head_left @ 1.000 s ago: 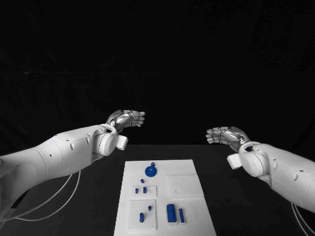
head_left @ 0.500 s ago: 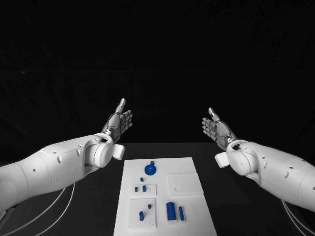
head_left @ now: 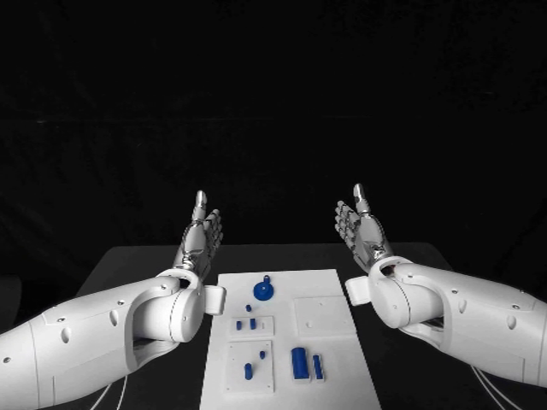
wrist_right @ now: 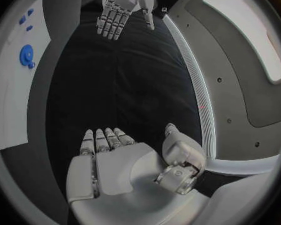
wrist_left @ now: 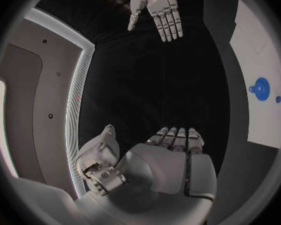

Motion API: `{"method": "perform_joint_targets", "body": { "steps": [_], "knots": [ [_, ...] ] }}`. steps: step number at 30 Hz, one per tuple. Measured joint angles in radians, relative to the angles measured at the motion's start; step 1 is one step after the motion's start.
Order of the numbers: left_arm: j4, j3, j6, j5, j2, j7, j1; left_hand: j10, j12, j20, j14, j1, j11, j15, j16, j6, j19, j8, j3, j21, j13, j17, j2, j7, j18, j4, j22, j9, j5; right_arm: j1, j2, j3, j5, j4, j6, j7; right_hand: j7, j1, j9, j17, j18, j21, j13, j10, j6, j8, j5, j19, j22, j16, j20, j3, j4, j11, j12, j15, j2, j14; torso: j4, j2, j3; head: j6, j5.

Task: Assemble the parts on the task board

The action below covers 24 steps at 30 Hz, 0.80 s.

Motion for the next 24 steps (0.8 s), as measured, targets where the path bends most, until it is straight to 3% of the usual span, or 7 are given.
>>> {"method": "perform_joint_targets", "body": {
  "steps": [5, 10, 24],
  "knots": [
    [0.044, 0.006, -0.081, 0.008, -0.011, 0.026, -0.013, 0.0, 0.0, 0.0, 0.0, 0.0, 0.0, 0.0, 0.0, 0.0, 0.0, 0.0, 0.0, 0.0, 0.0, 0.0, 0.0, 0.0, 0.0, 0.0, -0.002, -0.001, 0.0, -0.006, -0.037, -0.01, 0.059, 0.102, -0.118, 0.048, 0.0, 0.0, 0.0, 0.0, 0.0, 0.0, 0.0, 0.0, 0.0, 0.0, 0.0, 0.0, 0.0, 0.0, 0.0, 0.0, 0.0, 0.0, 0.0, 0.0, 0.0, 0.0, 0.0018, 0.0, 0.0, 0.0, 0.0],
    [0.047, 0.006, -0.114, 0.012, -0.012, 0.04, -0.013, 0.0, 0.0, 0.0, 0.0, 0.0, 0.0, 0.0, 0.0, 0.0, 0.0, 0.0, 0.0, 0.0, -0.001, 0.0, 0.0, 0.0, 0.0, 0.0, -0.003, -0.001, 0.0, -0.008, -0.05, -0.014, 0.093, 0.141, -0.186, 0.076, 0.0, 0.0, 0.0, 0.0, 0.0, 0.0, 0.0, 0.0, 0.0, 0.0, 0.0, 0.0, 0.0, 0.0, 0.0, 0.0, 0.0, 0.0, 0.0, 0.0, 0.0, 0.0, 0.002, 0.0, 0.0003, 0.0, 0.0],
    [0.048, 0.006, -0.145, 0.017, -0.012, 0.054, -0.013, 0.0, 0.0, 0.0, 0.0, 0.0, 0.0, 0.0, 0.0, 0.0, 0.0, 0.0, 0.0, 0.0, 0.0, 0.0, 0.0, 0.0, 0.0, 0.0, -0.003, -0.001, 0.0, -0.009, -0.052, -0.014, 0.13, 0.146, -0.248, 0.107, 0.0, 0.0, 0.0, 0.0, 0.0, 0.0, 0.0, 0.0, 0.0, 0.0, 0.0, 0.0, 0.0, 0.0, 0.0, 0.0, 0.0, 0.0, 0.0, 0.0, 0.0, 0.0, 0.0023, 0.0, 0.0003, 0.0, 0.0]
  ]
}}
